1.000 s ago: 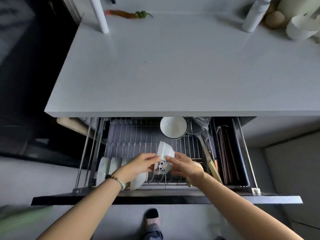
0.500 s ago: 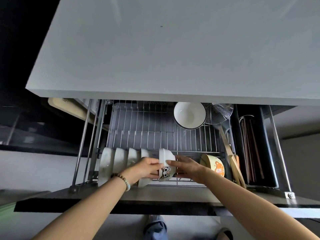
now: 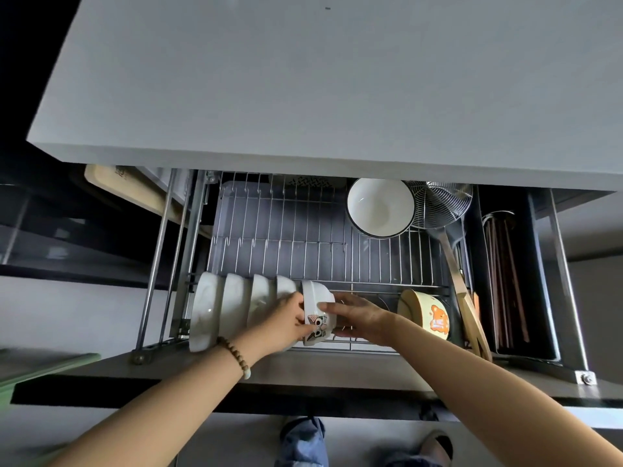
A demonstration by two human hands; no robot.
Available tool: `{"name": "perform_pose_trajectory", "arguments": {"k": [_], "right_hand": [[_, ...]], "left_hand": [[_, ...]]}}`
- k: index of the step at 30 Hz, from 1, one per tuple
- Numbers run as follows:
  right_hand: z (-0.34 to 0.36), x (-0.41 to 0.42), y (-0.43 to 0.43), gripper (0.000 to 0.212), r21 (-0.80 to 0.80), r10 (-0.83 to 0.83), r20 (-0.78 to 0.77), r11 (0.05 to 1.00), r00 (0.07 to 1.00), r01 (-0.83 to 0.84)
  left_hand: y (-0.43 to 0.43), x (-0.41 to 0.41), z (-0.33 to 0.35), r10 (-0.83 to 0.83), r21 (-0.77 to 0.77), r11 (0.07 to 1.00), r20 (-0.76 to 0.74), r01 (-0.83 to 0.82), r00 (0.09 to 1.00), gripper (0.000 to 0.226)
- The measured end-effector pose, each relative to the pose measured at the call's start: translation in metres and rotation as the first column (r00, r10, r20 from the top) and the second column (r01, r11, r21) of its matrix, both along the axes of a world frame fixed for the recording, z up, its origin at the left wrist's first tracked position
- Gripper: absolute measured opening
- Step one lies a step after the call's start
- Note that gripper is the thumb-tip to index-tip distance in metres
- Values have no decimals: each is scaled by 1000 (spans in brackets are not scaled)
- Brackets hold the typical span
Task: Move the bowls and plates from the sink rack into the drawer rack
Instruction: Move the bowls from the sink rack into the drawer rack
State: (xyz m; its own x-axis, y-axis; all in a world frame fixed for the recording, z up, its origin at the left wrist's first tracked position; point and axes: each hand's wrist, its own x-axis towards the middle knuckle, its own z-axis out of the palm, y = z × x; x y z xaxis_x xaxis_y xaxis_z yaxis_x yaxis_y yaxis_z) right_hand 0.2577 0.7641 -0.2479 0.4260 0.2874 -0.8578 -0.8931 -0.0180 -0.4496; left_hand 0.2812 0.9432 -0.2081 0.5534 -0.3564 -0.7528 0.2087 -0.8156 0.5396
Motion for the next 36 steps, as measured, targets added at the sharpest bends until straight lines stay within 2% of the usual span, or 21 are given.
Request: {"name": "perform_pose_trajectory", "arguments": {"k": [1, 3, 7, 10, 13, 17, 24, 30, 33, 36], "right_hand": [[-2, 0, 2, 18, -2, -8, 2, 1000, 1000, 8], [-5, -1, 2, 24, -6, -30, 2, 1000, 1000, 30], [-6, -4, 2, 24, -25, -49, 10, 998, 999, 49], [-8, -4, 4, 33, -34, -56, 27, 998, 998, 57], [-11, -3, 7, 45, -48, -67, 33, 997, 997, 68], [-14, -4, 11, 45, -59, -23, 21, 998, 1000, 24], [-18, -6, 8, 33, -21, -23, 4, 1000, 1000, 23], [-25, -10, 9, 40, 23, -71, 21, 997, 997, 70], [-26, -10, 8, 40, -35, -2, 29, 999, 1000, 3], [-8, -6, 3, 45, -202, 155, 85, 970, 984, -135]], "left_hand": [[2, 0, 0, -101, 89, 992, 119, 91, 988, 53], [1, 2, 3, -188, 170, 974, 247, 148, 950, 57], [-8, 9, 3, -396, 337, 900, 369, 276, 841, 66], [-6, 14, 4, -539, 435, 825, 409, 361, 736, 80], [3, 20, 5, -570, 451, 813, 487, 368, 662, 78], [8, 24, 2, -567, 418, 817, 454, 398, 687, 79], [16, 22, -10, -486, 363, 864, 416, 350, 769, 81], [9, 18, -14, -500, 365, 853, 364, 373, 786, 79], [8, 18, -12, -491, 376, 854, 352, 360, 797, 78], [4, 16, -5, -525, 408, 826, 305, 389, 794, 78]]}}
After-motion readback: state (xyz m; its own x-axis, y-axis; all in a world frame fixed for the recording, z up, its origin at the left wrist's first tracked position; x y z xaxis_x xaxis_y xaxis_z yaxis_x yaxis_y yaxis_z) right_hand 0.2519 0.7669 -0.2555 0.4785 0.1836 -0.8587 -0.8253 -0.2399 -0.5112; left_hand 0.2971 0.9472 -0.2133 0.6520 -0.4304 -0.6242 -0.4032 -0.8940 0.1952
